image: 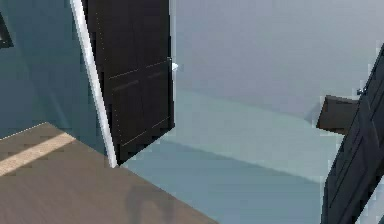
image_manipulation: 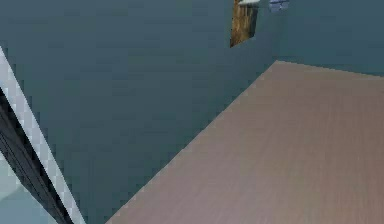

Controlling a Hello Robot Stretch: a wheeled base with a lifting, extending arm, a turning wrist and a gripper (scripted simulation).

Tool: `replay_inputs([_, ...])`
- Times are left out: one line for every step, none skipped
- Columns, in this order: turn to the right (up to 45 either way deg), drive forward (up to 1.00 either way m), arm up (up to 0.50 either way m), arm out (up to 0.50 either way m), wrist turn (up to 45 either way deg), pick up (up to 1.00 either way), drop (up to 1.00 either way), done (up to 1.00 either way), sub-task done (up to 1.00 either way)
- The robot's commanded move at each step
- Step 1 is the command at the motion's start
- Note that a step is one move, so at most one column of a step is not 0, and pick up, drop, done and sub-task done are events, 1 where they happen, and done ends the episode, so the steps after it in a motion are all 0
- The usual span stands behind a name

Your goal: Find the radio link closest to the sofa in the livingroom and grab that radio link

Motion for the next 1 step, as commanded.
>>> replay_inputs([9.0,0.0,0.0,0.0,0.0,0.0,0.0,0.0,0.0])
